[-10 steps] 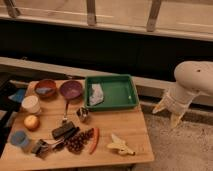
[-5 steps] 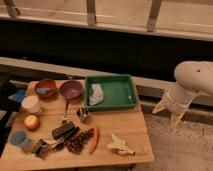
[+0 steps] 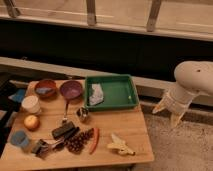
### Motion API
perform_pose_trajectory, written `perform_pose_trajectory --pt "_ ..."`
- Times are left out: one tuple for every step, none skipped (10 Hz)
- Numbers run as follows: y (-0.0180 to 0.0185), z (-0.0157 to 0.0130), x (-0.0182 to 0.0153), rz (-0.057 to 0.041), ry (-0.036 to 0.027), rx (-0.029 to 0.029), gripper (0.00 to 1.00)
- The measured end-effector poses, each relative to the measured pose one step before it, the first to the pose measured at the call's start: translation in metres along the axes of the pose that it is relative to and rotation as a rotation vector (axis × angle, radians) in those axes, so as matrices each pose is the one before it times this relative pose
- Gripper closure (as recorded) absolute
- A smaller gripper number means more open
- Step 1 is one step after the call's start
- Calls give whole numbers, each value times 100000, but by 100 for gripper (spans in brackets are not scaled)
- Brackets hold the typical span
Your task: Place sponge in tray
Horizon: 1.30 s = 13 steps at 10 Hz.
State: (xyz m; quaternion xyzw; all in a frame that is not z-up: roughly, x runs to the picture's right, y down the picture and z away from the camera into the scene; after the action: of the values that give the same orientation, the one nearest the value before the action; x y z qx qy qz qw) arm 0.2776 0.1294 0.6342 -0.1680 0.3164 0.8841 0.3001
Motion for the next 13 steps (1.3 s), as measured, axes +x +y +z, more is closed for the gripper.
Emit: perform_pose_trajectory --pt "3 1 -1 -3 -2 -2 35" --pt "-1 -2 1 0 -1 1 35" --pt "-1 1 0 2 4 0 35" --pt "-2 1 -2 8 -1 4 35" --pt "3 1 2 -9 1 -1 35" --pt "-1 -1 -1 1 -5 1 35" --pt "1 1 16 -43 -15 3 35" --pt "-2 -52 14 -133 -208 -59 35" --pt "548 -357 -159 -2316 -1367 -1940 35" --pt "1020 -609 -79 -2858 -2208 -2493 35" --pt "1580 -487 217 -3011 -1667 -2501 35" --pt "1946 -488 256 -2944 -1107 -2655 35" --pt "3095 -627 601 -3802 73 -4083 35"
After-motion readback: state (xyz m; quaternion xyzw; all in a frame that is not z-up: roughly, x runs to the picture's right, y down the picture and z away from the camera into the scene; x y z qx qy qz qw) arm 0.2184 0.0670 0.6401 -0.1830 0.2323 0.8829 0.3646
